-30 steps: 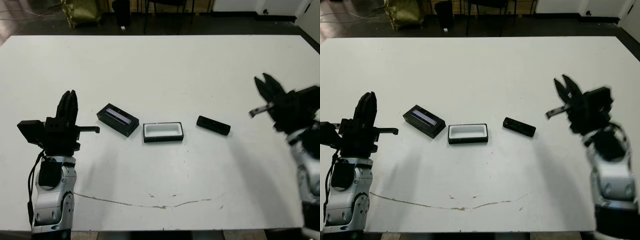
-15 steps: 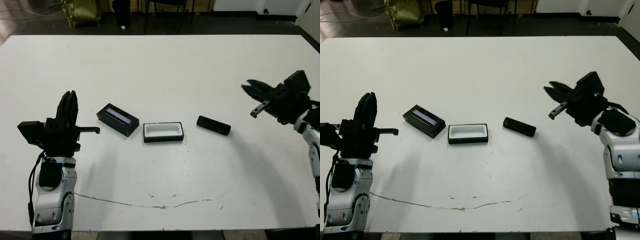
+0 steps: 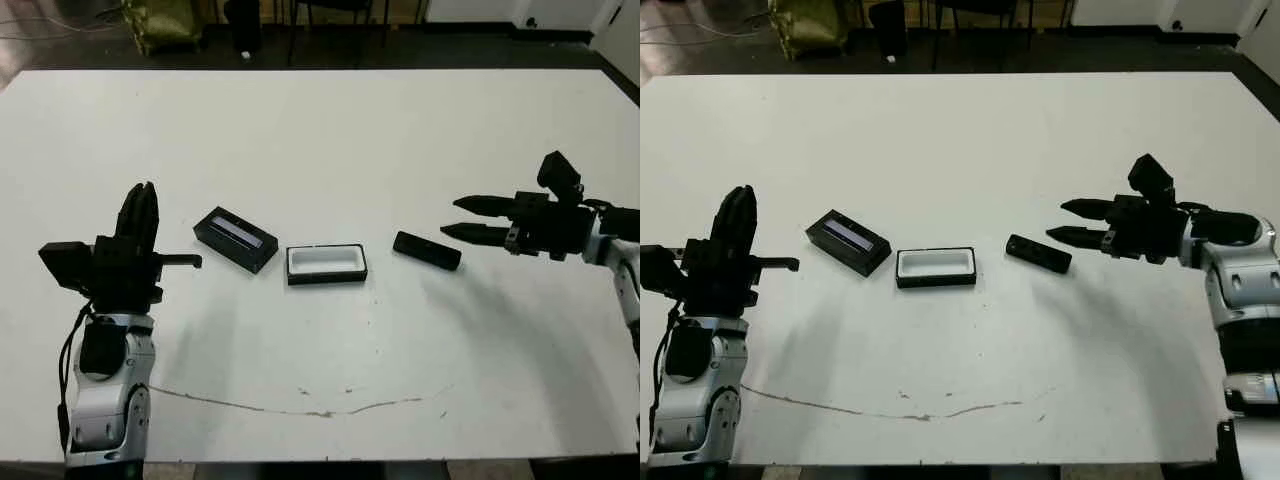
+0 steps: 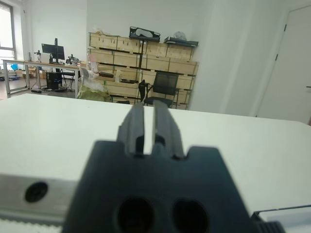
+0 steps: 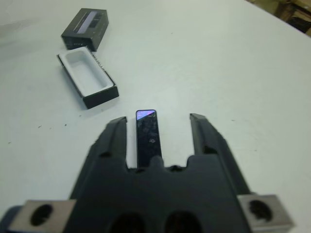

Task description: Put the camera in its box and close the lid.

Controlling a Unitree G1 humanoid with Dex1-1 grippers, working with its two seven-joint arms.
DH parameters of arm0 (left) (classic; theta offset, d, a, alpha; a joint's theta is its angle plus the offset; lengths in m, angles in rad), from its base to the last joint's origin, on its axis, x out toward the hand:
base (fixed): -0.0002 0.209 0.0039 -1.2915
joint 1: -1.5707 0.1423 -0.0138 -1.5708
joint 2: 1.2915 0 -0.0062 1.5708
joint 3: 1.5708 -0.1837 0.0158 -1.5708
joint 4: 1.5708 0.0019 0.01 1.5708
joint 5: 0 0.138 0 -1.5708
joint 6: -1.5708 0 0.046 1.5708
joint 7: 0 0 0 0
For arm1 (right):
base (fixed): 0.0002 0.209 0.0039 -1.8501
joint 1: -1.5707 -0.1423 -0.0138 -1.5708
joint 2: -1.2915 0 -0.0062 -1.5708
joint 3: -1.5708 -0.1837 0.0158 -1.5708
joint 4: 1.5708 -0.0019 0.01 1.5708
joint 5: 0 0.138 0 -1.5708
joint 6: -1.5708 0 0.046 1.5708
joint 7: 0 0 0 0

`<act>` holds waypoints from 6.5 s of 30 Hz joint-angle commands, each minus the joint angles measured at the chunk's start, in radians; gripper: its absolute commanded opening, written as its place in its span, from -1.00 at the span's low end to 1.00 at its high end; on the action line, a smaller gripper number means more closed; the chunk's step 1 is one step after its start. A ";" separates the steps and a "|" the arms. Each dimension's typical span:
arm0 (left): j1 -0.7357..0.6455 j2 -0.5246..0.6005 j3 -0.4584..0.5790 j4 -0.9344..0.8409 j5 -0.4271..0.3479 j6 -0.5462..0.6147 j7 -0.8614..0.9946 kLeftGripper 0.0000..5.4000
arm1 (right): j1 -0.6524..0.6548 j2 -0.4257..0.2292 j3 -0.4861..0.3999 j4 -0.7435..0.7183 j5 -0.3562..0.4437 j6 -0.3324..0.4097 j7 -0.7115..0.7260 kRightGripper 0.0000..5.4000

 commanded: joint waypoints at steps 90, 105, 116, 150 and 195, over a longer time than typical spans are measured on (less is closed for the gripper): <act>0.021 0.005 0.001 0.031 0.018 -0.015 0.000 -1.00 | -0.018 0.069 0.085 0.242 -0.138 -0.084 -0.015 0.92; 0.020 0.006 0.003 0.027 0.011 -0.011 0.000 -1.00 | 0.004 0.057 0.117 0.190 -0.203 -0.100 -0.089 -0.34; 0.022 0.003 0.000 0.021 0.019 -0.002 0.015 -1.00 | 0.022 0.035 0.144 0.122 -0.255 -0.102 -0.115 -0.89; 0.026 0.000 -0.010 0.035 0.037 -0.024 0.011 -1.00 | -0.420 0.249 0.107 0.497 -0.129 -0.123 0.345 -0.92; 0.027 0.000 -0.017 0.031 0.038 -0.012 0.017 -1.00 | -0.258 0.296 0.263 0.106 -0.200 0.059 0.144 -0.92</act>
